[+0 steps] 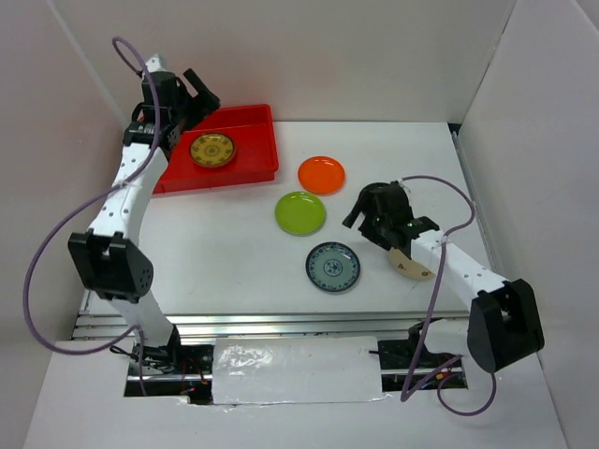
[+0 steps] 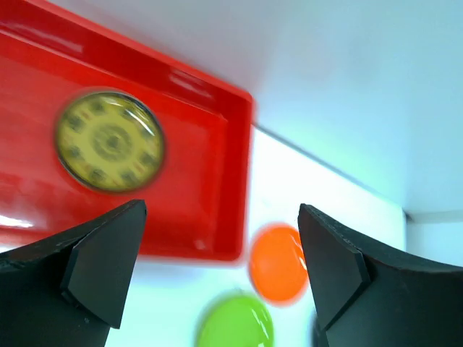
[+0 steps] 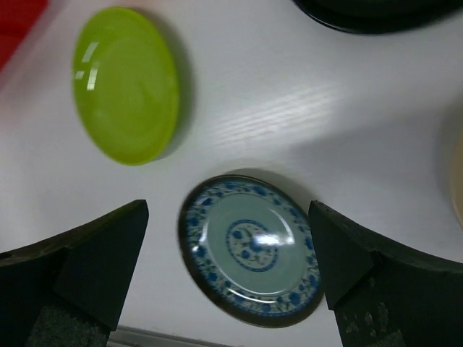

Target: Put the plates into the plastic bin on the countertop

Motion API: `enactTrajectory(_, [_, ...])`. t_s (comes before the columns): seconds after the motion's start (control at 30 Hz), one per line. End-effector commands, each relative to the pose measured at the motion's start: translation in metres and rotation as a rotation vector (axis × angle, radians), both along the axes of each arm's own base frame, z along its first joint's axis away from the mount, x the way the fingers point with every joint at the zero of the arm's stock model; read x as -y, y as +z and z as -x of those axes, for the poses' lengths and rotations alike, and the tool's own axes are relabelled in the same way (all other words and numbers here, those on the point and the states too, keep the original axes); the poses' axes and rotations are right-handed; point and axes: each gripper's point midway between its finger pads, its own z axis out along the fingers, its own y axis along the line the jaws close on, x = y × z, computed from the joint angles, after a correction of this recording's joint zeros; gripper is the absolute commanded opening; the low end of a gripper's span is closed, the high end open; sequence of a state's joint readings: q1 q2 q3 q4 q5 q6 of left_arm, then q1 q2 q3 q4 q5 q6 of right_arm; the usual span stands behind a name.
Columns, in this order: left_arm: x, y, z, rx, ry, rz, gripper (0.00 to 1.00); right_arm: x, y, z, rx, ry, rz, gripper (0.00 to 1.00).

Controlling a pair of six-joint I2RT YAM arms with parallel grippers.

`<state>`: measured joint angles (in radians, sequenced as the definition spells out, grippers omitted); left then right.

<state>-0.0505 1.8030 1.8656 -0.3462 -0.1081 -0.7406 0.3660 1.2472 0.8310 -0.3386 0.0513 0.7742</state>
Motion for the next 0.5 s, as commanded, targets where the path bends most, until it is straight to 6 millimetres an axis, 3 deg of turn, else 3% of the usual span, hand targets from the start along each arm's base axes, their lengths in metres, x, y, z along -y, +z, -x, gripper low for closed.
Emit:
enactTrajectory(0.0, [0.019,-0.044,0.054,-0.199,-0.056,-0.076,0.99,0.023,-0.041,0.017,-0.115,-0.11,0.028,1.0])
enactTrajectory(0.07, [0.038,-0.039,0.081,-0.183,-0.115,-0.063,0.99,0.022,-0.062,0.029,-0.169,-0.126,-0.001,1.0])
enactTrajectory(0.1, [0.042,-0.068,0.096,-0.245,-0.128,-0.064,0.99,0.022,-0.07,0.035,-0.19,-0.127,-0.012,1.0])
enactTrajectory(0.17, [0.056,-0.059,0.118,-0.199,-0.169,-0.052,0.99,0.018,-0.087,0.043,-0.214,-0.114,-0.05,1.0])
enactTrajectory(0.2, [0.058,-0.079,0.13,-0.24,-0.179,-0.056,0.99,0.018,-0.092,0.047,-0.226,-0.115,-0.055,1.0])
enactTrajectory(0.23, [0.066,-0.072,0.141,-0.217,-0.203,-0.055,0.99,0.017,-0.095,0.046,-0.219,-0.116,-0.06,1.0])
enactTrajectory(0.3, [0.07,-0.078,0.159,-0.225,-0.223,-0.07,0.99,0.014,-0.107,0.057,-0.247,-0.093,-0.072,0.96])
enactTrajectory(0.4, [0.081,-0.092,0.181,-0.263,-0.269,-0.091,0.99,0.009,-0.117,0.066,-0.257,-0.063,-0.096,0.8])
enactTrajectory(0.43, [0.087,-0.087,0.19,-0.246,-0.287,-0.092,0.99,0.008,-0.119,0.065,-0.246,-0.057,-0.106,0.75])
enactTrajectory(0.47, [0.089,-0.096,0.196,-0.257,-0.3,-0.099,0.99,0.008,-0.125,0.07,-0.259,-0.052,-0.106,0.65])
